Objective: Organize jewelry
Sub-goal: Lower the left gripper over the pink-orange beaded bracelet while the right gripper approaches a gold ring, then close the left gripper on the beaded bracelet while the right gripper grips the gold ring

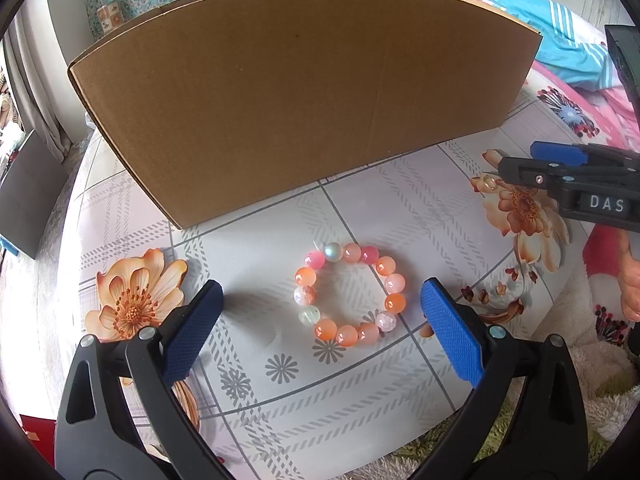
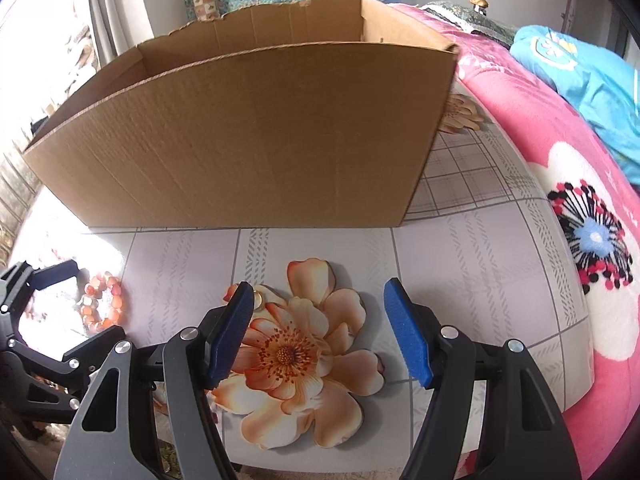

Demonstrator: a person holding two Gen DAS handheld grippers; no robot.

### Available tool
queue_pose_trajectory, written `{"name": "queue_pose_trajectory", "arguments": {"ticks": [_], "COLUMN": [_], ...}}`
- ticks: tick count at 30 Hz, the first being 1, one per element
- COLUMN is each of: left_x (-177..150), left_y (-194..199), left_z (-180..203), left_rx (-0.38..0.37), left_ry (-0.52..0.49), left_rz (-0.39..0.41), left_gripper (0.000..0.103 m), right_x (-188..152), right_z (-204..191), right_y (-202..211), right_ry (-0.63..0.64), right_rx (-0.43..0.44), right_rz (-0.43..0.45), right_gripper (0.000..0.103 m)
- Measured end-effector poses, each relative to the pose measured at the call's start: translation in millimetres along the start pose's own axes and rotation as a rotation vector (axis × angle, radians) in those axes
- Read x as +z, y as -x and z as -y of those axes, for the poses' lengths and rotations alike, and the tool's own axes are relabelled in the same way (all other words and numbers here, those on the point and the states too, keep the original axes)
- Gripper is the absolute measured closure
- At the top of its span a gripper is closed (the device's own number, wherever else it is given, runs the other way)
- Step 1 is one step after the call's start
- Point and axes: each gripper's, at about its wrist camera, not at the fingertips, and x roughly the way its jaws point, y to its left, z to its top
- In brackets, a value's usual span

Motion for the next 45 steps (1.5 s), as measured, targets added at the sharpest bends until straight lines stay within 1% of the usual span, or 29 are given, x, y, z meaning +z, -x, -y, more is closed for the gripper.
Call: {"name": "queue_pose_trajectory", "arguments": {"ticks": [8,15,17,18,19,21,22,24,25,26,27,29,30,32,35,38,42,45], "left_x": [0,1,0,-1,-2,-2,-2,-1,-1,-1,-1,-2,-1,-2,-4,-2,1,2], "left_y": [0,0,3,6,12,24,30,37,37,36,34,31,29,23,15,13,10,9], "left_z": [1,1,0,-1,-2,-4,-3,-1,2,5,8,14,16,18,18,19,26,26], "left_rx": [0.001,-0.012,-0.007,-0.006,-0.021,-0.06,-0.077,-0.111,-0.133,-0.143,-0.144,-0.154,-0.158,-0.157,-0.161,-0.153,-0.115,-0.109], "left_ry": [-0.001,-0.014,-0.023,-0.022,-0.017,-0.012,-0.015,-0.023,-0.032,-0.044,-0.055,-0.083,-0.09,-0.094,-0.073,-0.075,-0.105,-0.092], "left_rz": [0.006,-0.009,0.001,0.016,0.041,0.088,0.107,0.124,0.116,0.104,0.096,0.075,0.063,0.037,0.008,0.008,0.002,0.003], "left_gripper": [0.007,0.007,0.009,0.009,0.009,0.014,0.021,0.027,0.032,0.036,0.043,0.053,0.054,0.062,0.068,0.068,0.068,0.07], "right_x": [-4,-1,-1,-2,-1,-3,-3,-2,-2,-2,-2,-4,-4,-4,-4,-6,-12,-11], "right_z": [14,24,28,31,33,35,37,39,41,42,44,48,49,48,44,37,36,36], "right_y": [-4,-8,-9,-10,-10,-10,-10,-10,-10,-11,-11,-10,-11,-10,-11,-10,-9,-7], "right_ry": [-0.04,-0.057,-0.073,-0.077,-0.079,-0.087,-0.092,-0.104,-0.113,-0.12,-0.132,-0.156,-0.155,-0.143,-0.109,-0.089,-0.077,-0.092], "right_rx": [0.008,0.032,0.052,0.062,0.07,0.087,0.097,0.118,0.132,0.145,0.162,0.18,0.177,0.164,0.143,0.128,0.138,0.133], "right_rz": [-0.003,-0.001,0.003,0.003,0.003,0.007,0.008,0.009,0.008,0.006,0.006,0.01,0.007,-0.006,-0.015,-0.009,0.011,-0.017], "right_gripper": [0.037,0.037,0.032,0.028,0.026,0.021,0.019,0.016,0.012,0.011,0.007,0.006,0.006,0.006,0.006,0.006,0.006,0.006]}}
